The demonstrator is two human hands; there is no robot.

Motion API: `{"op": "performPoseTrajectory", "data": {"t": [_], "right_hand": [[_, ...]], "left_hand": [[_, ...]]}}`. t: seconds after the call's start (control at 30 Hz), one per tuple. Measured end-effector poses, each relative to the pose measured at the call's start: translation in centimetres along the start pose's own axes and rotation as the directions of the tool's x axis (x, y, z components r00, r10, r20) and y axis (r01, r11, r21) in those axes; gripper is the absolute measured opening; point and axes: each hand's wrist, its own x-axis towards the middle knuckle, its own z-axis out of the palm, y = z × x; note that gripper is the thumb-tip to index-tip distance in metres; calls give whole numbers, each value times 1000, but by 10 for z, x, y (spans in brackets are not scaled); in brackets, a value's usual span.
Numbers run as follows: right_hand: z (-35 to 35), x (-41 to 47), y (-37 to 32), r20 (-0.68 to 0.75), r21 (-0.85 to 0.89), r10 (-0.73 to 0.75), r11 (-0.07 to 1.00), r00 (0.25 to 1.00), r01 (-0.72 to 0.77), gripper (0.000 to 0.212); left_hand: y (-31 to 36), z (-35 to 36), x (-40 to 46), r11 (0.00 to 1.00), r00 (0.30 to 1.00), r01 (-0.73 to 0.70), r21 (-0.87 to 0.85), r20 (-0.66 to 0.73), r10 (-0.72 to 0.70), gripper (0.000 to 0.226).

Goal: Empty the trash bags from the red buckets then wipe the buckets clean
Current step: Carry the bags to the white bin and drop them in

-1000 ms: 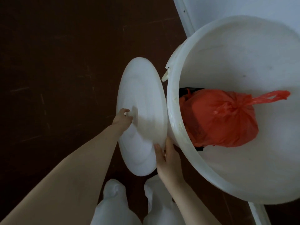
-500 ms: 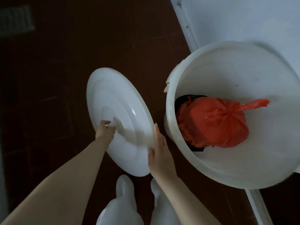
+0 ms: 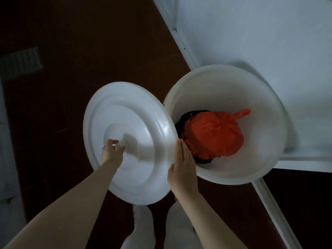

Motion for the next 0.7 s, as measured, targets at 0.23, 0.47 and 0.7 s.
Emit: {"op": "performPoseTrajectory", "data": {"t": [0.23,0.47,0.7], "right_hand": [[-36,-7,48,-50,-32,89,995,995,-91,81],[-71,-4,114,-11,-78,208,975,978,-208,81],[-109,4,179,9,-109,274,956,962,-271,88]], "left_hand": [[46,28,-42,988,992,-123,94,-4,124,37],[94,71,-75,947,967,-255,193,31,254,37],[143,126,-105,916,943,-332,226,77,323,35]]}}
